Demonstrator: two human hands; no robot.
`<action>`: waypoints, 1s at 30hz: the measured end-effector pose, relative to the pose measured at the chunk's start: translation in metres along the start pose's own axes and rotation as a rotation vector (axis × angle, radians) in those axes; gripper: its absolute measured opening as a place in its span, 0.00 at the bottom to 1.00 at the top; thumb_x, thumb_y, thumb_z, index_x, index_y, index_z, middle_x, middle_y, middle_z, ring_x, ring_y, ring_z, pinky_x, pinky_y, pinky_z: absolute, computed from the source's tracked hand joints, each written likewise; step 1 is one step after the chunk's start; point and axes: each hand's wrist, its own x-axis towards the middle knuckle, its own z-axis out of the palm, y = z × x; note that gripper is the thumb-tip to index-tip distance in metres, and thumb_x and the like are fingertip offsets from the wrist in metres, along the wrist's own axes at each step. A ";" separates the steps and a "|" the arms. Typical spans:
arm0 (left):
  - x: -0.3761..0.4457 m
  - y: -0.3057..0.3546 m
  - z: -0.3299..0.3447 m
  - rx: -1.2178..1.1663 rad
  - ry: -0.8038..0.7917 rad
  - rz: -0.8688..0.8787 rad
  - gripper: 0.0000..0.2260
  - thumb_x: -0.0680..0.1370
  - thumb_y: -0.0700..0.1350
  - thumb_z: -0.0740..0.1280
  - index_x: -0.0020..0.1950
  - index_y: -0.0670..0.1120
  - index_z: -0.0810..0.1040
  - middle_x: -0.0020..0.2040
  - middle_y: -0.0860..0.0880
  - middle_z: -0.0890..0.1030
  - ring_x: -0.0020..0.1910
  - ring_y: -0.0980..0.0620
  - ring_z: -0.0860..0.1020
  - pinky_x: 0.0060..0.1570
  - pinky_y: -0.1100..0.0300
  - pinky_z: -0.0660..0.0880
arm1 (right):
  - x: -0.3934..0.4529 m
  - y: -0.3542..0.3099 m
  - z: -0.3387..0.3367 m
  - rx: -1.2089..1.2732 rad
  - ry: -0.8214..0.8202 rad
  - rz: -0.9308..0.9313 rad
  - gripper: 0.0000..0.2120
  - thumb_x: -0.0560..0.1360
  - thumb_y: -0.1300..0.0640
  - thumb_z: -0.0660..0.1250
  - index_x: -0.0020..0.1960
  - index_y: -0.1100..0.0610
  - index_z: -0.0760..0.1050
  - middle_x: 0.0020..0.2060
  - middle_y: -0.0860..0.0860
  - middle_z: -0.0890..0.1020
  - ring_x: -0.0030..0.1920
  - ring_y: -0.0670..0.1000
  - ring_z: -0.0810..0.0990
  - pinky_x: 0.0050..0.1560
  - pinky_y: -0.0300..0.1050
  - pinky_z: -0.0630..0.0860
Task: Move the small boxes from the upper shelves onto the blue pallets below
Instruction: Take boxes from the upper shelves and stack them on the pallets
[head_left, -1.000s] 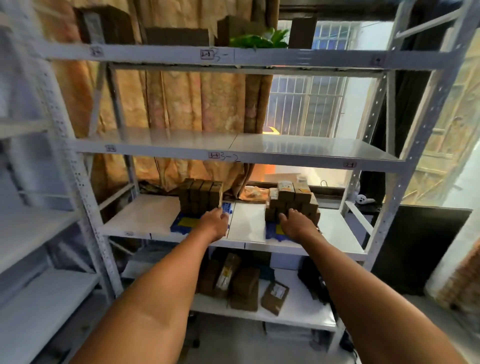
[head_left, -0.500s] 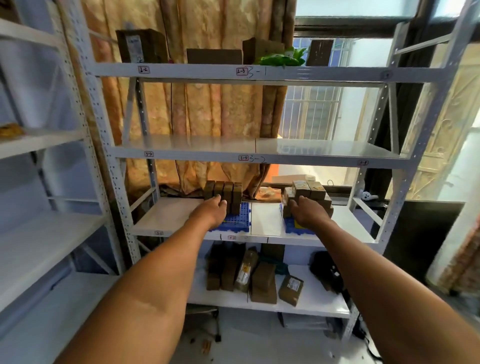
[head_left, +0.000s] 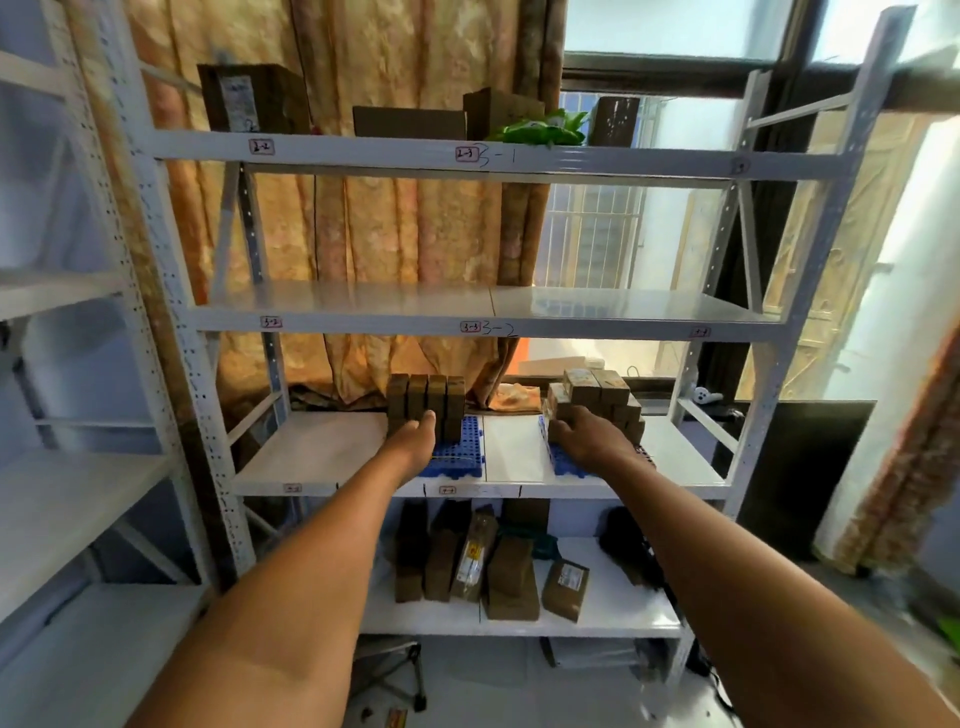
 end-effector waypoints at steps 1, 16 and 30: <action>0.007 0.002 0.010 -0.013 -0.008 0.007 0.32 0.83 0.63 0.47 0.77 0.43 0.67 0.74 0.39 0.72 0.71 0.38 0.72 0.72 0.43 0.68 | 0.003 0.005 0.003 0.002 0.001 -0.001 0.23 0.84 0.43 0.56 0.73 0.54 0.70 0.65 0.56 0.81 0.62 0.59 0.81 0.62 0.60 0.79; 0.202 0.083 0.249 0.046 -0.099 -0.057 0.31 0.85 0.61 0.45 0.78 0.42 0.66 0.79 0.39 0.66 0.77 0.41 0.65 0.74 0.50 0.61 | 0.211 0.219 0.028 0.079 -0.076 0.170 0.23 0.84 0.44 0.56 0.73 0.56 0.69 0.68 0.59 0.78 0.67 0.63 0.77 0.66 0.59 0.75; 0.369 0.113 0.350 -0.180 -0.082 -0.141 0.25 0.85 0.56 0.50 0.77 0.45 0.68 0.76 0.43 0.70 0.73 0.43 0.70 0.72 0.51 0.65 | 0.396 0.326 0.073 0.192 -0.179 0.292 0.23 0.85 0.46 0.55 0.74 0.59 0.68 0.68 0.62 0.78 0.67 0.64 0.77 0.67 0.56 0.73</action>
